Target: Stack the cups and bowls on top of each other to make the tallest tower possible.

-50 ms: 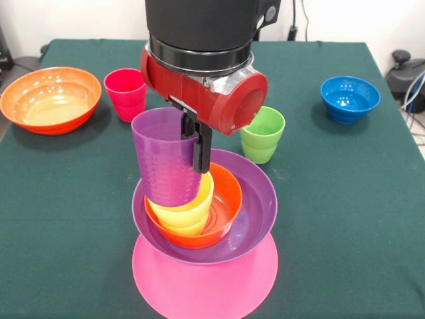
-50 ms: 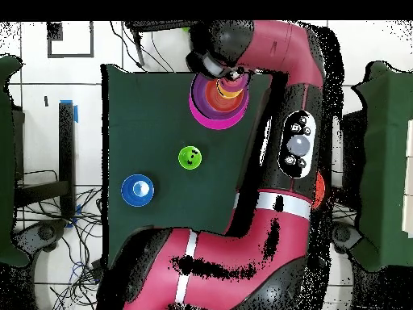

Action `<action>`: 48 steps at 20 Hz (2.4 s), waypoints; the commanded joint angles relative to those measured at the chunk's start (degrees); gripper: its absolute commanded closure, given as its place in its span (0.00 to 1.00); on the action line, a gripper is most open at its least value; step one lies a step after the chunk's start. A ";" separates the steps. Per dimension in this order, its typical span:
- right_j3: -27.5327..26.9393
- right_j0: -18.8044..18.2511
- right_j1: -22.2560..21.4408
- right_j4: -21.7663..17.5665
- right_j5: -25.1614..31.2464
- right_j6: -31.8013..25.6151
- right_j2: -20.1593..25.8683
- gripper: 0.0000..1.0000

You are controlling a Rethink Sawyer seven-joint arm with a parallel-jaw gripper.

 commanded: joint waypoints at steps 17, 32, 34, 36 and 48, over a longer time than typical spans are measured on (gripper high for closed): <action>8.49 1.94 0.21 1.88 -2.64 5.92 1.65 1.00; 9.42 2.18 0.21 1.90 -5.03 6.69 1.17 1.00; 9.44 2.15 0.17 1.84 -5.23 6.62 1.07 1.00; 9.29 2.10 0.27 1.78 -5.28 6.49 0.98 1.00; 9.47 2.28 0.32 2.12 -5.09 6.39 0.42 1.00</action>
